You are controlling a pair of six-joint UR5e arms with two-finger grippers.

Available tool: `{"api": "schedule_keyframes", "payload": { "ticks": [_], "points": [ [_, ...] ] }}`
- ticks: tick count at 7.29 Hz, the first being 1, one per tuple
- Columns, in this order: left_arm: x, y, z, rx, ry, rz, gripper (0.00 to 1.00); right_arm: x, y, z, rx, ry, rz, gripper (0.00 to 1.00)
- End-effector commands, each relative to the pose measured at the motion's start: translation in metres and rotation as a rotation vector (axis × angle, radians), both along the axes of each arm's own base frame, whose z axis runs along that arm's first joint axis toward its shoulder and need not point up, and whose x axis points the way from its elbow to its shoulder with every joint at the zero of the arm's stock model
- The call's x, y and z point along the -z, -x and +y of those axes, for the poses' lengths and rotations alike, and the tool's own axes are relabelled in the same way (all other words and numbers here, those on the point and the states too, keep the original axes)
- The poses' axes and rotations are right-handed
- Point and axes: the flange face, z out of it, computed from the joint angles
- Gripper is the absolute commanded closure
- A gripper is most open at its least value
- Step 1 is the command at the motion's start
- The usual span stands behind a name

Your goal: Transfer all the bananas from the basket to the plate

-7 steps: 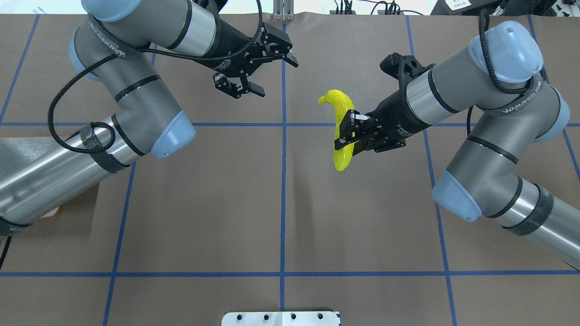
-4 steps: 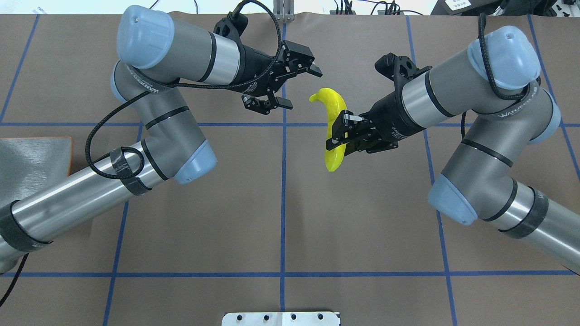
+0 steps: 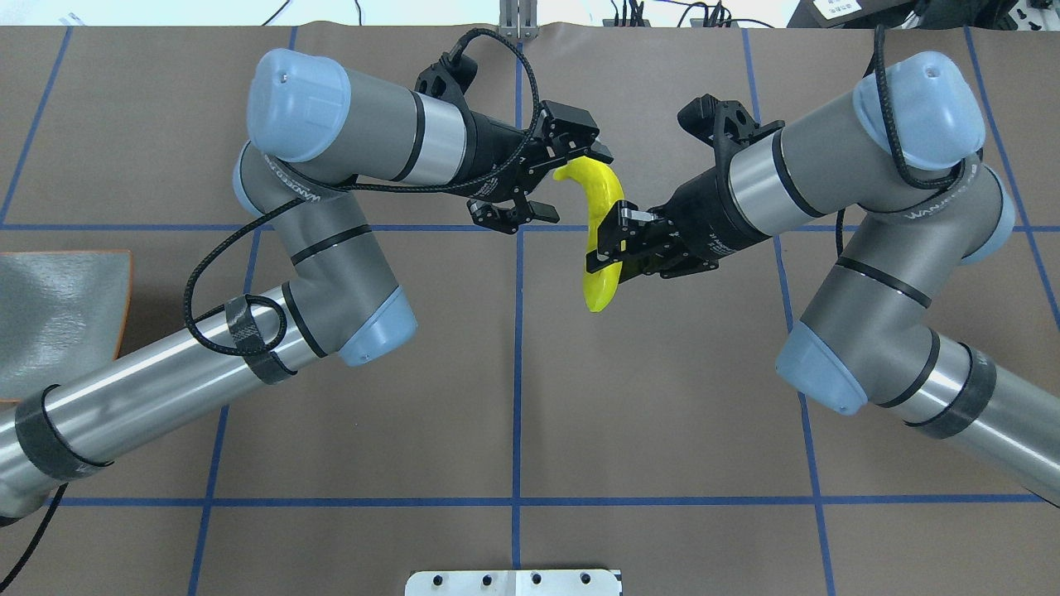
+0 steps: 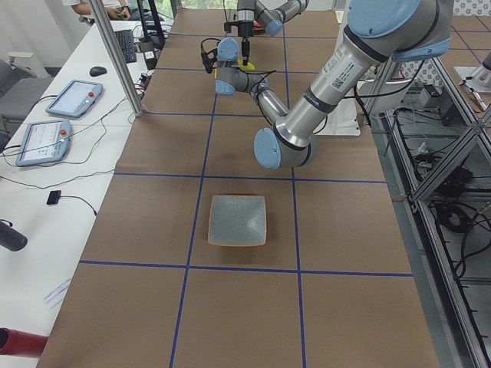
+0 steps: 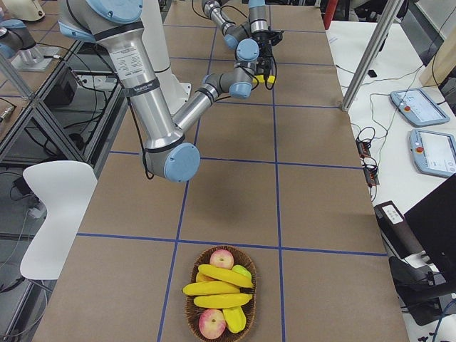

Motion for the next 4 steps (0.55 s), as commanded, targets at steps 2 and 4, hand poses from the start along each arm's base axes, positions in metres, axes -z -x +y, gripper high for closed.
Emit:
{"api": "schedule_keyframes", "payload": {
  "ticks": [2,4],
  "points": [
    [0.004,-0.011,0.0086,0.006,0.002,0.007,0.07,0.003,0.0048,0.0039,-0.007,-0.012,-0.003,1.0],
    [0.0035,-0.0136,0.01,0.007,0.005,0.006,0.11,0.0069,0.0037,0.0074,-0.004,-0.024,-0.03,1.0]
  ]
}}
